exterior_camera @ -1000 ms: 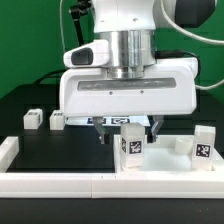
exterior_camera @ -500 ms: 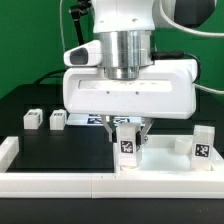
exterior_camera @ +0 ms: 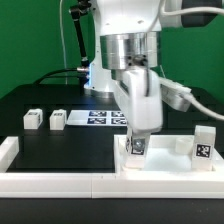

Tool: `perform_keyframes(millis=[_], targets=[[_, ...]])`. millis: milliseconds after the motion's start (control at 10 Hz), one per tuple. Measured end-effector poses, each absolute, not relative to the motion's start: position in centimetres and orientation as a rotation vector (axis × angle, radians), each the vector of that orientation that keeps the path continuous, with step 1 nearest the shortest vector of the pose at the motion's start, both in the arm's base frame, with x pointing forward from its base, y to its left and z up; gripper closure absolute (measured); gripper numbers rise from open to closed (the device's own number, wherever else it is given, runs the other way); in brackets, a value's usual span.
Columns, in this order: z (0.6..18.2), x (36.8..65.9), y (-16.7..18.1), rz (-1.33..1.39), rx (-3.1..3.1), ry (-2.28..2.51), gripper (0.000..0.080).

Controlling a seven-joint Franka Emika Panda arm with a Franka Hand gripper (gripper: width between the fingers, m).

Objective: Assemble square table

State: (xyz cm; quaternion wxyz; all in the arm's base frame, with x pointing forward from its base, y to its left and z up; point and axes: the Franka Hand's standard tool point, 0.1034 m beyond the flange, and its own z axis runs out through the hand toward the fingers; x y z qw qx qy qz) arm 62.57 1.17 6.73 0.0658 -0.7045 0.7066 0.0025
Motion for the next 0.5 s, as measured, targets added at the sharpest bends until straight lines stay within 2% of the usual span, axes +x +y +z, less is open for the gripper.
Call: perform_keyframes(millis=[200, 400, 500], targets=[[6.69, 62.57, 1.0, 0.013, -1.999, 2.246, 0.0509], [6.68, 62.61, 1.02, -0.004, -2.123, 2.133, 0.0501], [6.76, 62.79, 1.05, -0.047, -2.364, 1.863, 0.0299]])
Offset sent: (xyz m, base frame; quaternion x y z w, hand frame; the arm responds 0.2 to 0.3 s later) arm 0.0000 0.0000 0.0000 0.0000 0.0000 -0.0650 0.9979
